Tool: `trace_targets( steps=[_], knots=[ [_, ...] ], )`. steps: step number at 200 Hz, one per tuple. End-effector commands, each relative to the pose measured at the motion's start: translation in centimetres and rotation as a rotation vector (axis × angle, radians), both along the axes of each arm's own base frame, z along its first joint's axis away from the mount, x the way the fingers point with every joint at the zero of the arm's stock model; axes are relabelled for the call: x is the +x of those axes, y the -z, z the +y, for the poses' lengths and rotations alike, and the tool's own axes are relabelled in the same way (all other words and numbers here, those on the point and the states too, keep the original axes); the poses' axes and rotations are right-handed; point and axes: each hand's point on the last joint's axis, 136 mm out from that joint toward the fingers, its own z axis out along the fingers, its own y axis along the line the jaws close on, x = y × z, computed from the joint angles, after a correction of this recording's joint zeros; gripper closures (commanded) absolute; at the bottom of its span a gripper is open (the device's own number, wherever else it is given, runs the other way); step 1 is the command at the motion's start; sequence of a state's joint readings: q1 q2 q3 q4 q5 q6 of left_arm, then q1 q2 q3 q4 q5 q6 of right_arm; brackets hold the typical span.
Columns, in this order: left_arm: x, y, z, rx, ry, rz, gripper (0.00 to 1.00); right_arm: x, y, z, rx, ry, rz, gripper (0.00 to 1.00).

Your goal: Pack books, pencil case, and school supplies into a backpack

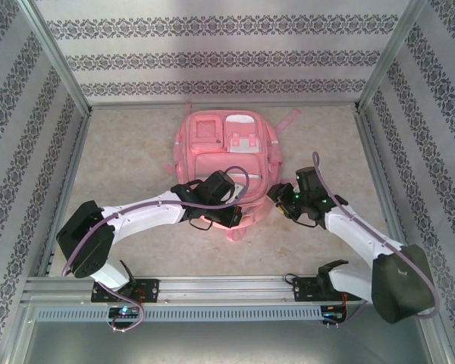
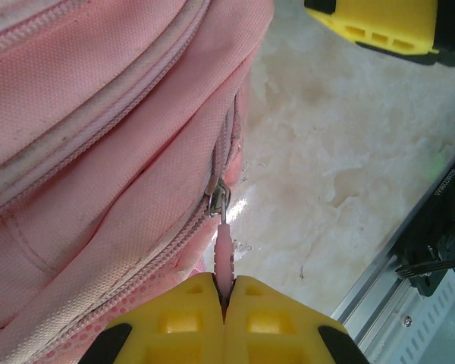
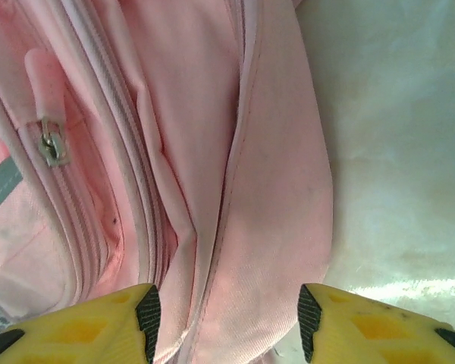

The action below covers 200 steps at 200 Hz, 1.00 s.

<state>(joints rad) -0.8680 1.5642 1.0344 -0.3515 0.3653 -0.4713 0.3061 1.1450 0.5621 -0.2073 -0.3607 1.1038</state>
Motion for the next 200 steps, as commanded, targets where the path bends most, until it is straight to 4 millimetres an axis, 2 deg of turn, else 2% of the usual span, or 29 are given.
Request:
trace_targets(
  steps=[1,55,78,200],
  knots=[
    [1.1,-1.2,-0.7,-0.042,-0.012,-0.028,1.0,0.8,-0.9,1.1,0.069,0.022,-0.021,0.47],
    [0.9,-1.0,-0.6,-0.046,-0.019,-0.021,1.0,1.9,-0.4,3.9,0.122,-0.016,0.011,0.5],
    [0.9,-1.2,-0.5,-0.048,-0.018,-0.022,1.0,2.2,-0.4,4.6,0.141,-0.025,0.01,0.56],
    [0.5,-0.2,0.3,-0.017,-0.012,-0.021,1.0,2.5,-2.0,4.3,0.107,-0.013,-0.016,0.76]
  ],
)
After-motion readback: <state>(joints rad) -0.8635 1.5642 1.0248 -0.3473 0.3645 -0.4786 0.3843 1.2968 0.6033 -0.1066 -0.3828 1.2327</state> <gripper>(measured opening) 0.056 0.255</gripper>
